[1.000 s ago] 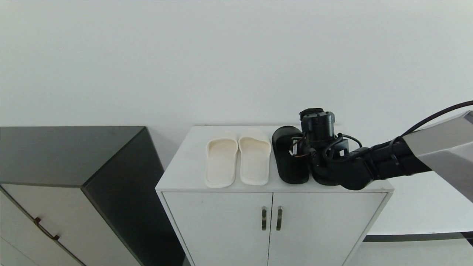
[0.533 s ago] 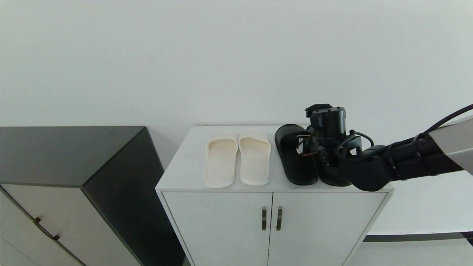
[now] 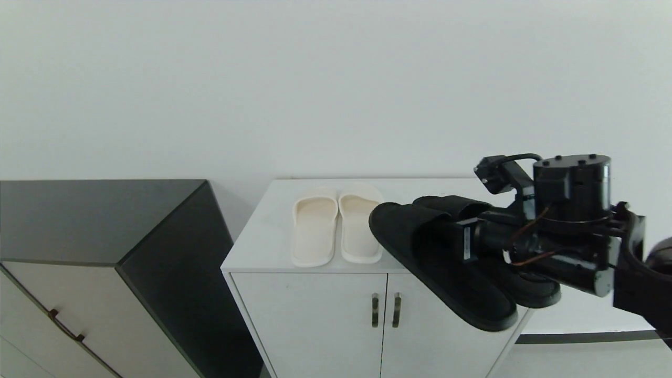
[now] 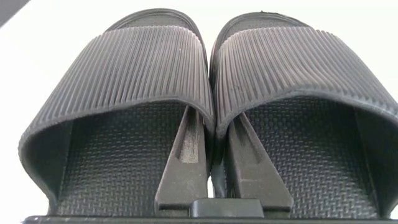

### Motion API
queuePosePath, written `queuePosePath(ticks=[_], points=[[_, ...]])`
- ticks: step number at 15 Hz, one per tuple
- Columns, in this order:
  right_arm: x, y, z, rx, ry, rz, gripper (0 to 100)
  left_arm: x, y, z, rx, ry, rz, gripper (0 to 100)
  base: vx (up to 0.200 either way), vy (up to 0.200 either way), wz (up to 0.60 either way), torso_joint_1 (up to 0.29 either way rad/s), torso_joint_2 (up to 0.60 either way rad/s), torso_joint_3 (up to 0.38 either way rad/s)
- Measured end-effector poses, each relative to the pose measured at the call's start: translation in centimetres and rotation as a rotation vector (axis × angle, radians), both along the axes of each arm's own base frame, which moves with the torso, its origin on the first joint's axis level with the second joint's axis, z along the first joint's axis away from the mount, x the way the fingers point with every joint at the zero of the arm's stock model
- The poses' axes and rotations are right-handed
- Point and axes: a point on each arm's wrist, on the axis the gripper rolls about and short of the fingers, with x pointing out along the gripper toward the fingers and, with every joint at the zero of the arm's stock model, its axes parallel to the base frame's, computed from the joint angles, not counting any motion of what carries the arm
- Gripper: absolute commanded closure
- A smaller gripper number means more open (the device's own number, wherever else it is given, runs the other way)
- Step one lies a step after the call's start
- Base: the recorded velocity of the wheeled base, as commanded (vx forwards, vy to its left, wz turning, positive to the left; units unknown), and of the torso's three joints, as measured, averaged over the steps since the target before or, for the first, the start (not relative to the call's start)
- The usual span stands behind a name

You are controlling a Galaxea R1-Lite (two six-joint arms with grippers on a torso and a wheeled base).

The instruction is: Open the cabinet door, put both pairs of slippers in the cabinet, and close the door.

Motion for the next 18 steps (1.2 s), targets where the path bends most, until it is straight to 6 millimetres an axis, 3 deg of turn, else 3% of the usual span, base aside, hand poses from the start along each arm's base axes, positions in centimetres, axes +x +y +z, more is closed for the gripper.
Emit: queuePosePath(ticks=[3,5,14,18], points=[[-3.8,-1.8,-0.4,0.028,0.056,0.197,100,0.0,0.0,0.0,-0.001,0.000,0.000,100,0.000,0.000,0.00,0.000,0.00,0.000],[-4.9,-2.3,-0.3,0.034,0.051,0.215,100,0.0,0.0,0.0,-0.002,0.000,0.000,100,0.000,0.000,0.00,0.000,0.00,0.000],[-6.0,-2.6,0.3,0.048,0.027,0.232,100,0.0,0.0,0.0,-0.003,0.001,0.000,100,-0.178,0.000,0.00,0.001,0.00,0.003],[-6.0,-2.6,0.1,0.045,0.030,0.234,100,0.0,0.0,0.0,-0.003,0.000,0.000,100,0.000,0.000,0.00,0.000,0.00,0.000]])
